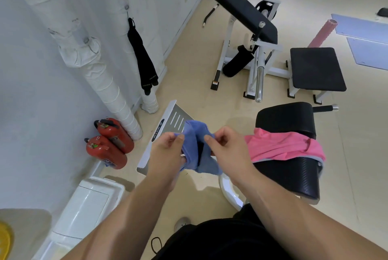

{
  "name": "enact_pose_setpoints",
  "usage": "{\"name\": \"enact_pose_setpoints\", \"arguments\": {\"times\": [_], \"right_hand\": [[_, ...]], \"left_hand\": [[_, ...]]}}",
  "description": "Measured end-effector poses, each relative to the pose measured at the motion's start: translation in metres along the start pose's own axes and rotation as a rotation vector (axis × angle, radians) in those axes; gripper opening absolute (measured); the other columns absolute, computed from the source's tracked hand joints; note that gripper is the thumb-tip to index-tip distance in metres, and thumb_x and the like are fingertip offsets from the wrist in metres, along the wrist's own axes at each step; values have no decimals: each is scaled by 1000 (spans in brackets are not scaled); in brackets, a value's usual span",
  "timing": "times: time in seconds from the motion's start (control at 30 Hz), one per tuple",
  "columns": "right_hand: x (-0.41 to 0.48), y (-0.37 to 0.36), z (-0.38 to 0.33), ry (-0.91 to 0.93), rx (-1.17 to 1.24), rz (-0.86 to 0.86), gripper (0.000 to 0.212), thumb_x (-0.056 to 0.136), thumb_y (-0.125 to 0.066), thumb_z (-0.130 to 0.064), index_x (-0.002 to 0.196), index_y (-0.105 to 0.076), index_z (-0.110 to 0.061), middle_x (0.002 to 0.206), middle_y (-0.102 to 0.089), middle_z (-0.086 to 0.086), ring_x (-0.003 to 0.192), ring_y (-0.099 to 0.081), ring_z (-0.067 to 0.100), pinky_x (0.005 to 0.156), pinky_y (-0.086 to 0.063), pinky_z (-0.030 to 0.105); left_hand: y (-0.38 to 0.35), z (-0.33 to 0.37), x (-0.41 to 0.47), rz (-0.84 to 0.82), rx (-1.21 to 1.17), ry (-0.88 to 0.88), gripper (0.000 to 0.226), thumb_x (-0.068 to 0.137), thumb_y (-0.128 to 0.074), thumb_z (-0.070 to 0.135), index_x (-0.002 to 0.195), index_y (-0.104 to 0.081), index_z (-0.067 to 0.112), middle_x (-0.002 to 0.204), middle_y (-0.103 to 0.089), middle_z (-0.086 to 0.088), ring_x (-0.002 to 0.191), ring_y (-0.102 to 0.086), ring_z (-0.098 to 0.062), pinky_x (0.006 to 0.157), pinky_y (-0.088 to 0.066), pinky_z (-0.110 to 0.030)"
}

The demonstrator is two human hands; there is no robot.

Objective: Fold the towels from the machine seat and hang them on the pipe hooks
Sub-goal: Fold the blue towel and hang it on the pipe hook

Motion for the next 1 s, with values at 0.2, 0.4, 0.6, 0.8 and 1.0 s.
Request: {"name": "enact_pose_setpoints", "arguments": {"times": [0.2,0.4,0.6,0.8,1.0], "right_hand": [[-12,-11,-22,79,75,-62,19,88,-74,-10,76,-59,-11,69,-58,-7,59,-52,-1,59,-43,13],[-18,-16,-21,89,122,-102,11,89,-73,-12,82,-66,-8,79,-68,3,69,-61,6,67,-51,20],[-20,-19,-26,170,113,-194,18,94,-64,-5,94,-76,-18,94,-71,0,87,-65,9,79,-50,21],[-21,-23,-33,279,49,-272,46,85,-53,13,95,-76,-26,97,-67,-15,93,-63,3,82,-47,15],[-4,0,-29,430,-264,-138,37,75,-69,-21,110,-67,-33,125,-51,-11,125,-48,8,100,-39,21]], "left_hand": [[-14,13,-12,2,103,-116,13,99,-61,15,90,-67,10,82,-77,-10,85,-73,-35,90,-57,-57],[-20,19,-18,-68,116,-173,16,101,-57,9,89,-65,5,84,-75,-20,86,-72,-41,88,-56,-61],[-19,15,-13,-139,41,-166,16,103,-54,10,92,-63,2,89,-72,-23,85,-70,-34,86,-57,-51],[-15,15,-12,-207,95,-213,4,99,-58,1,98,-62,3,83,-76,-7,78,-71,-15,72,-56,-26],[-3,26,-7,-298,235,-273,12,98,-52,14,97,-64,17,87,-65,-21,76,-57,-23,72,-48,-42]]}}
Point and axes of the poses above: each hand's wrist, its own x-axis towards the middle knuckle, its own y-axis out of the back of the hand, z = x × y, the point moved 9 cm from there along x, towards the middle knuckle
